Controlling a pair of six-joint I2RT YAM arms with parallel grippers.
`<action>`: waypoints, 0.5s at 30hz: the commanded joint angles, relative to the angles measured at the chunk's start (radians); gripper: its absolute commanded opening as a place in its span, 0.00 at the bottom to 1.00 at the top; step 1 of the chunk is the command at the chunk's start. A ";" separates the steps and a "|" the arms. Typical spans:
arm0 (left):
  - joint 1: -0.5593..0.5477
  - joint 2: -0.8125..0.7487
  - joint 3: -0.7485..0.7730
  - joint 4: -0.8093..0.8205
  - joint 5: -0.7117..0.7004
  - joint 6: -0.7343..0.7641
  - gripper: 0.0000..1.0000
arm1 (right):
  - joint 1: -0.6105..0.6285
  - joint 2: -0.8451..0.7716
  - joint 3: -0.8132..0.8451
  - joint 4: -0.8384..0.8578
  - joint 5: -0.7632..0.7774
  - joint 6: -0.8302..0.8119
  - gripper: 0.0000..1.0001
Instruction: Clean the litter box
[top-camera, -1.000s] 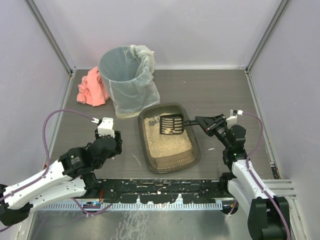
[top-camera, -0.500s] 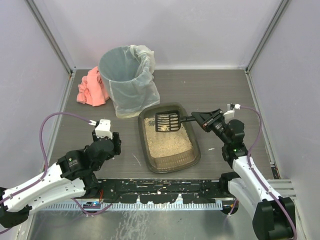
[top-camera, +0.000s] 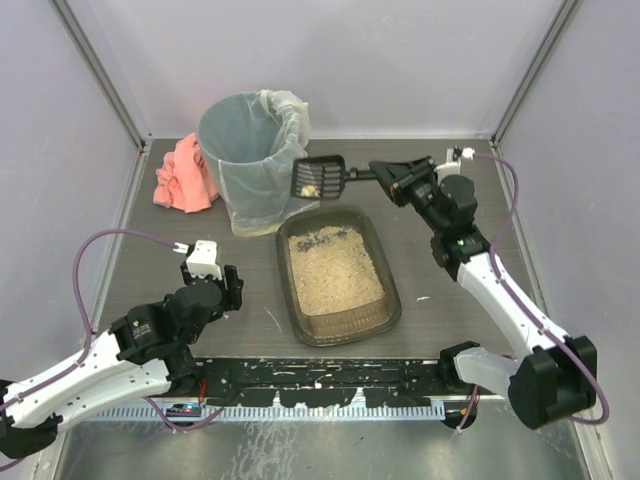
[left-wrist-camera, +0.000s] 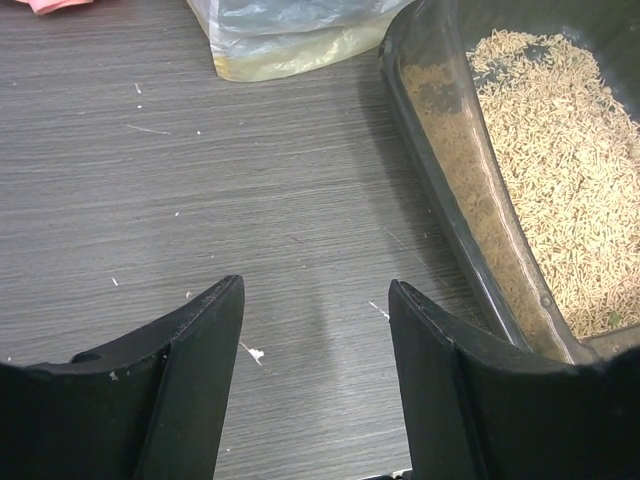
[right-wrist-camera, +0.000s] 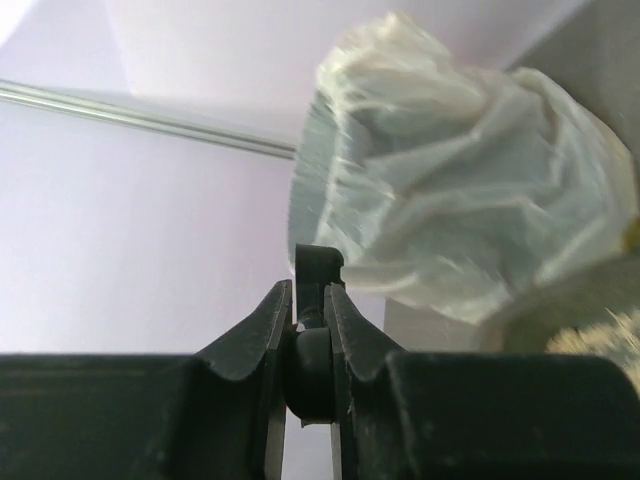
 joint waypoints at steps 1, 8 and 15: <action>0.002 -0.030 -0.002 0.054 -0.013 0.014 0.62 | 0.048 0.129 0.226 0.040 0.144 -0.030 0.01; 0.003 -0.045 -0.004 0.054 -0.013 0.016 0.64 | 0.109 0.440 0.573 0.092 0.222 -0.088 0.01; 0.003 -0.048 -0.007 0.057 -0.005 0.020 0.64 | 0.219 0.693 0.903 0.148 0.255 -0.534 0.01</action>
